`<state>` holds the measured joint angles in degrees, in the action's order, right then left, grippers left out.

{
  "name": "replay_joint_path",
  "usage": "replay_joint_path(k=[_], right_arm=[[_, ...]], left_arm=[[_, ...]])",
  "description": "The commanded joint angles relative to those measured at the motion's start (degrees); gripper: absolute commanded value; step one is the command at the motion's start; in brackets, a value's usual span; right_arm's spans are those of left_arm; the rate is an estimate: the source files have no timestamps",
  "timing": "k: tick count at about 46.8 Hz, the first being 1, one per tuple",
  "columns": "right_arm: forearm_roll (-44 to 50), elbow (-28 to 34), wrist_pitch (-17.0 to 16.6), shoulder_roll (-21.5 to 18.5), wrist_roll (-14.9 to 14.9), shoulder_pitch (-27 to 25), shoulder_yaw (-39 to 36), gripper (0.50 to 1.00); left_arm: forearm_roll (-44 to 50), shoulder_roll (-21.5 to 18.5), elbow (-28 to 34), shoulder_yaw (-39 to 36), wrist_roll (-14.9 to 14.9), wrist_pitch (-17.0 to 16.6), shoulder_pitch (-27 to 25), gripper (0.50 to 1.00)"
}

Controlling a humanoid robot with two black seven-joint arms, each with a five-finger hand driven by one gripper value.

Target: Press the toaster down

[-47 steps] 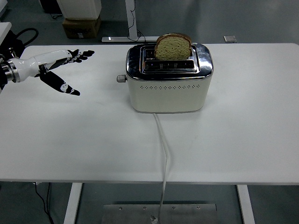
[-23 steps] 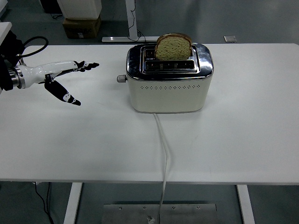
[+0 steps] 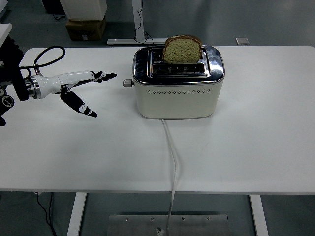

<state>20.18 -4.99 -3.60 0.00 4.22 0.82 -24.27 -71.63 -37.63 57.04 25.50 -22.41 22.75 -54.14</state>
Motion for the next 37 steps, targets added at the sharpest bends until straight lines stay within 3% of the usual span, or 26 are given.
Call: replay_joint_path(k=[1, 22, 29, 37], right_arm=[[0.03, -0.02, 0.00, 0.00, 0.00, 0.06, -0.08, 1.000], [-0.06, -0.02, 0.00, 0.00, 0.00, -0.03, -0.08, 1.000], [0.03, -0.02, 0.00, 0.00, 0.00, -0.03, 0.01, 0.998], [0.03, 0.07, 0.00, 0.00, 0.00, 0.06, 0.01, 0.998]], left_arm=[[0.00, 0.10, 0.00, -0.02, 0.00, -0.08, -0.08, 1.000], [0.09, 0.98, -0.17, -0.63, 0.35, -0.16, 0.44, 1.000], [0.70, 1.42, -0.26, -0.63, 3.34, -0.16, 0.53, 1.000], [0.97, 1.51, -0.26, -0.63, 3.43, -0.34, 0.53, 1.000]])
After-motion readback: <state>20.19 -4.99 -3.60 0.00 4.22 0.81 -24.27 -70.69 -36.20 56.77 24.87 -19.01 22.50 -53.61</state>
